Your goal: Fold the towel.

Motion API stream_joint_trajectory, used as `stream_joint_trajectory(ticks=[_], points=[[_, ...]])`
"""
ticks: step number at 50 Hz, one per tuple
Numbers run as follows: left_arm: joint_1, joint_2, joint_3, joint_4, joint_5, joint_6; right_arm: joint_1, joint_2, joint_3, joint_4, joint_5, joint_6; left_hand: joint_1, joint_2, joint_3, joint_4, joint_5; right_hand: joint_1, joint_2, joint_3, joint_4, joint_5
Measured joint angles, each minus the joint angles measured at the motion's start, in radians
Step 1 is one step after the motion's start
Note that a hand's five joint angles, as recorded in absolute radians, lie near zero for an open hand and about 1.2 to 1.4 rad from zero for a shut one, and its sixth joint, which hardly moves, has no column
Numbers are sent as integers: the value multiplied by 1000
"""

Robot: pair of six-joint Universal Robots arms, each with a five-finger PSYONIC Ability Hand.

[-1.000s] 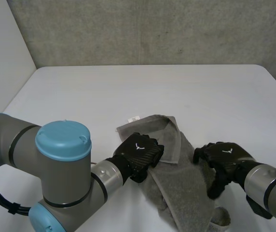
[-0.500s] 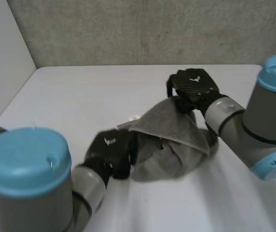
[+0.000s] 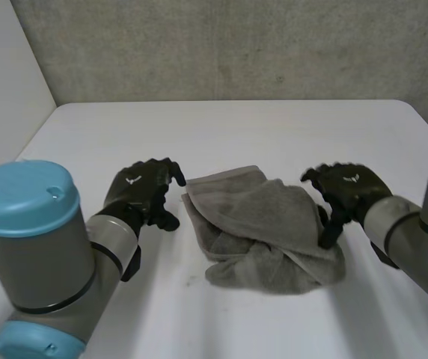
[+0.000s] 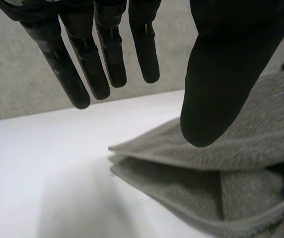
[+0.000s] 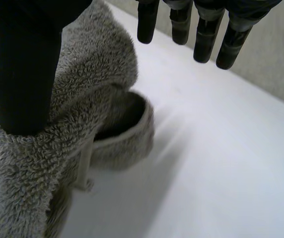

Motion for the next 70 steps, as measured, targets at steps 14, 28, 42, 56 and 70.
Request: stream_joint_trajectory(ticks=[14,28,42,56,70], points=[[-7,-171,-23,111,190,128,-115,-39,235,-92,-67,36,-144,-147,-147,-149,-151,-14,-1,-1,3,0],[-9,-324,118,350,282,272,-162,-67,266,-100,-111,34,-150,-150,-150,-151,-153,-25,-8,-11,-6,0],[-15,-423,202,249,420,271,-163,-65,263,-101,-118,33,-146,-146,-147,-146,-148,-26,-8,-11,-7,0],[-23,-445,245,226,407,273,-185,-64,262,-104,-119,30,522,533,530,531,522,-26,-8,-11,-7,0],[-29,-391,324,126,326,287,-219,-106,225,-101,-110,31,596,629,628,630,612,-26,-8,-11,-7,0]])
